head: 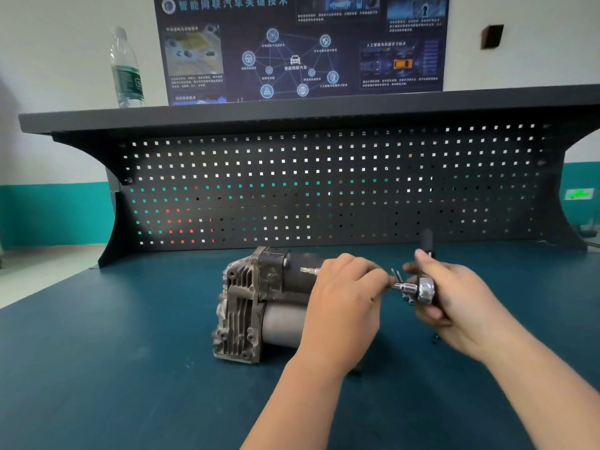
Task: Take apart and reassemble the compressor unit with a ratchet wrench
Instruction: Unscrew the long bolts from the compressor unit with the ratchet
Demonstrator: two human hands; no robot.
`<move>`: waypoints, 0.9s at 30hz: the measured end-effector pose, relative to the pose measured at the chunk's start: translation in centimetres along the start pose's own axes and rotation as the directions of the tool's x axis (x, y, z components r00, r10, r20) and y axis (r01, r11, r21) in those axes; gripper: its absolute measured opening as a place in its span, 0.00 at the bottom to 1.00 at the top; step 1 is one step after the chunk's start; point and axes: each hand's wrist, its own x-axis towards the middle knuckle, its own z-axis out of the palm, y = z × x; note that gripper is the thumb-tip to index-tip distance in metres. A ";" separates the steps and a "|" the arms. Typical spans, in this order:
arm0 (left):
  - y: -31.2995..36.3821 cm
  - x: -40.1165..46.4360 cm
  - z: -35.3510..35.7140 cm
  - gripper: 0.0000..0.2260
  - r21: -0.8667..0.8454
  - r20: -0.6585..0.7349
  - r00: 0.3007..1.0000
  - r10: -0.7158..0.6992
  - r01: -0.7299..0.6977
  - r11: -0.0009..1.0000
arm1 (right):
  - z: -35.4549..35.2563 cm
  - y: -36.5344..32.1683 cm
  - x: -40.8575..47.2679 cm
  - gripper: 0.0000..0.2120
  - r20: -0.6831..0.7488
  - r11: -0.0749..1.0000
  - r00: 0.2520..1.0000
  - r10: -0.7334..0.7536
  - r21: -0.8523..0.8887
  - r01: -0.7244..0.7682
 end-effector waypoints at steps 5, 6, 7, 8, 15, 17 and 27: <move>-0.9 0.0 0.0 0.04 0.022 0.015 0.996 -0.085 0.085 0.996 | 1.6 1.0 1.1 0.14 -0.016 0.980 0.980 -0.198 -0.029 0.197; -1.0 0.0 0.1 0.04 0.018 0.013 0.996 -0.093 0.092 0.996 | 1.8 1.1 1.3 0.14 -0.016 0.978 0.978 -0.208 -0.025 0.208; -1.0 0.0 0.1 0.04 0.017 0.015 0.995 -0.096 0.096 0.995 | 1.8 1.2 1.4 0.14 -0.016 0.976 0.976 -0.216 -0.020 0.215; -1.0 0.1 0.0 0.04 0.017 0.019 0.995 -0.097 0.096 0.995 | 1.9 1.2 1.5 0.14 -0.014 0.975 0.975 -0.220 -0.015 0.220; -1.0 0.6 -0.5 0.03 -0.030 0.086 0.981 -0.174 0.177 0.984 | 2.2 1.1 2.1 0.14 -0.018 0.971 0.971 -0.238 -0.044 0.237; -1.0 0.7 -0.6 0.03 -0.048 0.111 0.978 -0.175 0.181 0.982 | 2.3 1.0 2.3 0.14 -0.025 0.970 0.971 -0.239 -0.061 0.237; -1.4 1.1 -1.0 0.04 -0.065 0.197 0.966 -0.167 0.183 0.981 | 2.1 2.2 3.5 0.15 0.031 0.994 0.994 -0.103 0.045 0.101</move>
